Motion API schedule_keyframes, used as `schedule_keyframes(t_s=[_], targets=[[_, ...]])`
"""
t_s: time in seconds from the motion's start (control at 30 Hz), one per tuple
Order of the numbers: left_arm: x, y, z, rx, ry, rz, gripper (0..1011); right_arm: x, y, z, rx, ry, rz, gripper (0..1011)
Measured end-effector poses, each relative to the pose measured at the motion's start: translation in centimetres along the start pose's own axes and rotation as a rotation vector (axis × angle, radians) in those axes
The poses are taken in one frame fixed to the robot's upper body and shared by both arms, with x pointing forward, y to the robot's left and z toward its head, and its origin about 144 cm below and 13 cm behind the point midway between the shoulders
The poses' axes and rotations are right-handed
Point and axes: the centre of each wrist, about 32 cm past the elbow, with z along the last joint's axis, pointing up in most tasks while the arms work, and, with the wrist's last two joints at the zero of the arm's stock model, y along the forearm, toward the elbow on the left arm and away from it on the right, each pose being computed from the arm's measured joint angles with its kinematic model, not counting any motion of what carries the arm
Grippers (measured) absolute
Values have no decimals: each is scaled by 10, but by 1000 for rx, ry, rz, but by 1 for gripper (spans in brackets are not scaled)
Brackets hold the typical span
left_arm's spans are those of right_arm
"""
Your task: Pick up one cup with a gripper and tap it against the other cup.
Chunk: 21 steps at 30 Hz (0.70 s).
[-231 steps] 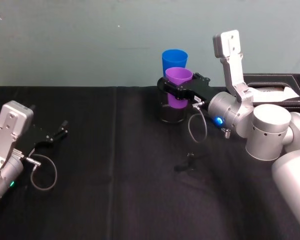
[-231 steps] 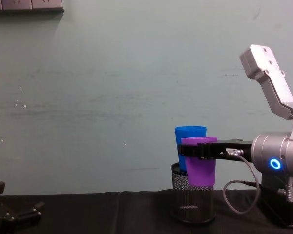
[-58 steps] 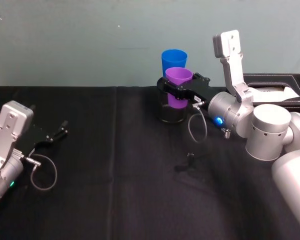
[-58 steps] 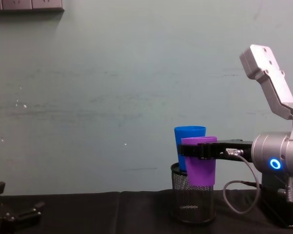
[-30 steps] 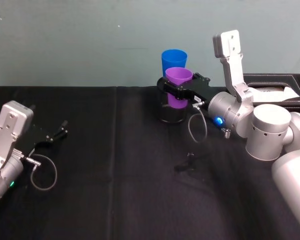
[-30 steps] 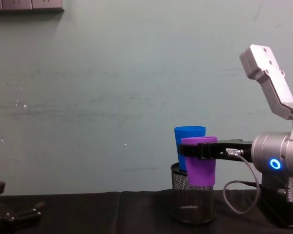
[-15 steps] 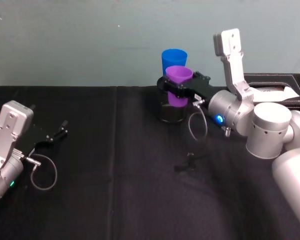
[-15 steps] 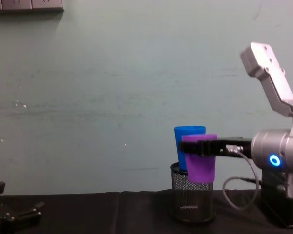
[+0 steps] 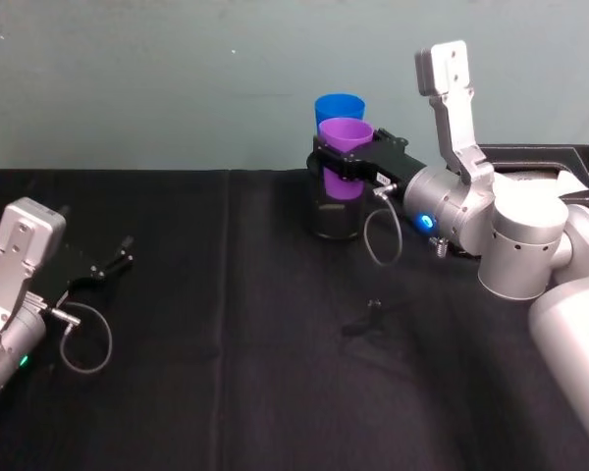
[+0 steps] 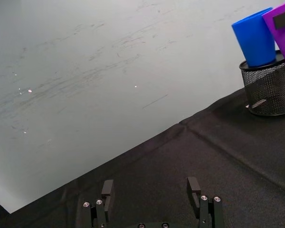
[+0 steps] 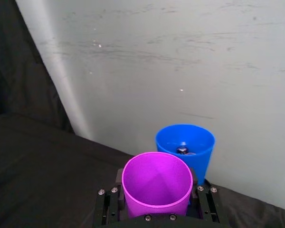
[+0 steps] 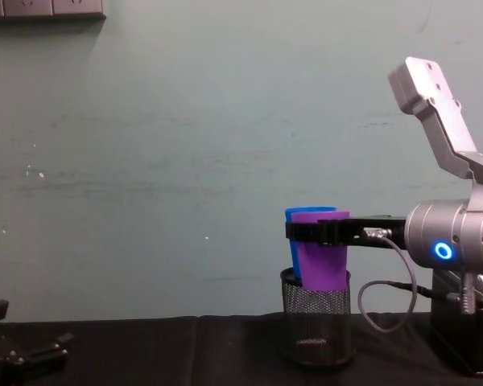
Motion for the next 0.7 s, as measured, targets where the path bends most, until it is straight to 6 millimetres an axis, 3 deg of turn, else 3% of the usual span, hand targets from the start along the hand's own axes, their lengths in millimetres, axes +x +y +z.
schedule_keyframes(t_s=[0.37,0.7], targets=[[0,0,0,0,0,0,1000,-18,-27,-23,-62,-23,23,737],[0,0,0,0,0,0,1000,-34,-59,-76,-33,-30,-8,737]])
